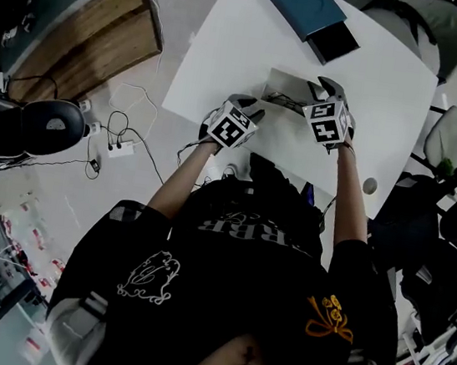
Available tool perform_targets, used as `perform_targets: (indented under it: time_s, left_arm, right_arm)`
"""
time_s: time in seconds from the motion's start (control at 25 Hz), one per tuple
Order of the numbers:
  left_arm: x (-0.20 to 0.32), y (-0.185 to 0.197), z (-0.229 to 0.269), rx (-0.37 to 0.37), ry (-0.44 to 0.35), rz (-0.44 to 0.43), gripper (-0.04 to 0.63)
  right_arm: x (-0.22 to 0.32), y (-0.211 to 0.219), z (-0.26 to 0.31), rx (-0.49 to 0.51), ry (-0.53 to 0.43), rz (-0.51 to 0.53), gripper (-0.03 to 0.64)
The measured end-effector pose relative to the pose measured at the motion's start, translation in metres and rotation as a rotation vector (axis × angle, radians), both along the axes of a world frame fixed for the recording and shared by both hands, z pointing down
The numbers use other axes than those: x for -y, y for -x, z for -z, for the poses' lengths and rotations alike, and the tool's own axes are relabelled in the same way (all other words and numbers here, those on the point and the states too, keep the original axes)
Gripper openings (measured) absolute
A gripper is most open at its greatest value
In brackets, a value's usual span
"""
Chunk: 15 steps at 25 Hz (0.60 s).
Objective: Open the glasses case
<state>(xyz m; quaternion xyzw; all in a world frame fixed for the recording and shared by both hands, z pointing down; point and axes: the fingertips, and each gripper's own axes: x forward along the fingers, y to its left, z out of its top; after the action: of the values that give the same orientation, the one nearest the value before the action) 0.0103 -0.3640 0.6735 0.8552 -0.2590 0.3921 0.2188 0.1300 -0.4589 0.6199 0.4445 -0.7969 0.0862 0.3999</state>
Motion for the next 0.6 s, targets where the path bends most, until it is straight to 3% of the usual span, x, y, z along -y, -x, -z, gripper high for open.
perform_targets:
  time_s: [0.6]
  left_arm:
    - [-0.060, 0.046, 0.081, -0.139, -0.133, 0.093, 0.138]
  right_arm:
    - [-0.111, 0.026, 0.071, 0.193, -0.046, -0.143, 0.135]
